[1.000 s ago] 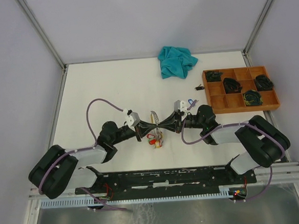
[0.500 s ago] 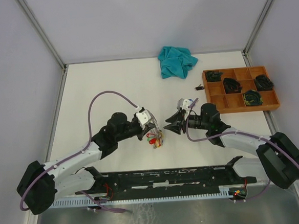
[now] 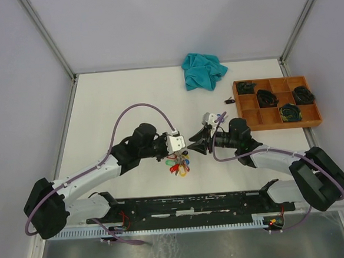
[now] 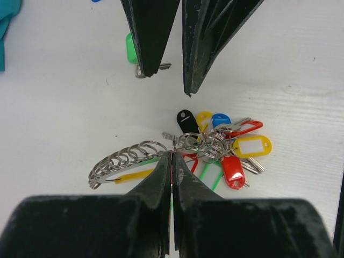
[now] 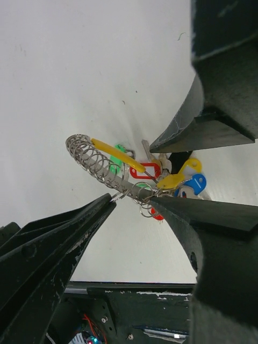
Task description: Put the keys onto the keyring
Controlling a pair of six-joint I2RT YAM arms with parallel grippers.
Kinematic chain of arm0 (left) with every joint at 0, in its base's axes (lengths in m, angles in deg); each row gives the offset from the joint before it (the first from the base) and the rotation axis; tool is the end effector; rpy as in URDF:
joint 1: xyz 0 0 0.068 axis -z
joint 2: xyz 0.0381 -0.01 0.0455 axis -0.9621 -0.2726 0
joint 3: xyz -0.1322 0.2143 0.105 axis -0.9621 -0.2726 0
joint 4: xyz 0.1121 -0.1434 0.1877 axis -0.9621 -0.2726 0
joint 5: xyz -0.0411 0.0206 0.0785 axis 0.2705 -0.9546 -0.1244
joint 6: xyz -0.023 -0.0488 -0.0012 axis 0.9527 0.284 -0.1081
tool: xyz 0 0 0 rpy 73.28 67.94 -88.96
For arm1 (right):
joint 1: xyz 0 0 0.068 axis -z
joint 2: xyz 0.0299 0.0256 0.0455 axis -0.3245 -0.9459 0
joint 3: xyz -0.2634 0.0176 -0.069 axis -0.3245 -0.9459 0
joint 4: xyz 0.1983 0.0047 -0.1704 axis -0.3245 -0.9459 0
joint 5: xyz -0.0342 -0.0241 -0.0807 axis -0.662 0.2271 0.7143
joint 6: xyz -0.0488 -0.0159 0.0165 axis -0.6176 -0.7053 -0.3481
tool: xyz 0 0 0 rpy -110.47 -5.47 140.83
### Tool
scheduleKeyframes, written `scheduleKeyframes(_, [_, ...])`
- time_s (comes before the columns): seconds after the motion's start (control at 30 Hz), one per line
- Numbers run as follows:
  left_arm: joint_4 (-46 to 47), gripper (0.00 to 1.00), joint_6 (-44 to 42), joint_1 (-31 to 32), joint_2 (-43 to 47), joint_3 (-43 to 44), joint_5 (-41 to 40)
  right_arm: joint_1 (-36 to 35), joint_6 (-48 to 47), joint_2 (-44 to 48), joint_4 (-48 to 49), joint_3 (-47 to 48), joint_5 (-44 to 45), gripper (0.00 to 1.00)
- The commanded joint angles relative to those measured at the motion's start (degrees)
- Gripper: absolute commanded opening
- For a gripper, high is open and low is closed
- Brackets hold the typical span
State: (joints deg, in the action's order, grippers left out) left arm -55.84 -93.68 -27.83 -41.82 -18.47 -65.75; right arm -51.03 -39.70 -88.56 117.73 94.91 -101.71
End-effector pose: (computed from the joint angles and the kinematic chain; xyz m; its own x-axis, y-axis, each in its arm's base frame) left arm 0.1620 -0.1858 0.2407 0.1393 0.5858 -0.7984 0.9353 0.1870 0.3004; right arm 0.1967 0.1512 0.1977 -0.2363 -0.0851 -0.9679 -0.9337 0.2957 0.2020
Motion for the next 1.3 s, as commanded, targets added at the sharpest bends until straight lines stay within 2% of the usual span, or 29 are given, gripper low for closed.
scheduleKeyframes(0.0, [-1.2, 0.03, -6.9, 0.5, -1.1, 5.0, 0.6, 0.0, -2.6, -3.7, 13.1, -0.4, -6.7, 0.44])
scheduleKeyframes(0.17, [-3.8, 0.03, -5.7, 0.8, -2.8, 7.1, 0.4, -0.9, -5.0, -8.3, 17.4, 1.7, -10.5, 0.37])
scheduleKeyframes(0.47, [-6.6, 0.03, -3.1, 1.1, -5.4, 10.8, -0.5, -2.6, -9.6, -10.3, 11.4, 5.1, -10.5, 0.35])
scheduleKeyframes(0.97, [-4.3, 0.03, -1.3, 1.2, -4.4, 9.6, 1.6, -3.4, -9.5, -13.6, 10.9, 6.4, -11.3, 0.20])
scheduleKeyframes(1.07, [-3.9, 0.03, -1.2, 1.1, -4.3, 9.2, 2.6, -3.4, -9.5, -13.9, 10.8, 6.5, -11.3, 0.13])
scheduleKeyframes(1.17, [-3.5, 0.03, -1.2, 1.1, -4.1, 8.5, 3.4, -3.4, -9.5, -13.7, 10.9, 6.5, -11.2, 0.01])
scheduleKeyframes(1.27, [-2.8, 0.03, -1.5, 1.1, -3.6, 7.4, 3.5, -3.5, -9.5, -13.2, 11.0, 6.3, -11.0, 0.01])
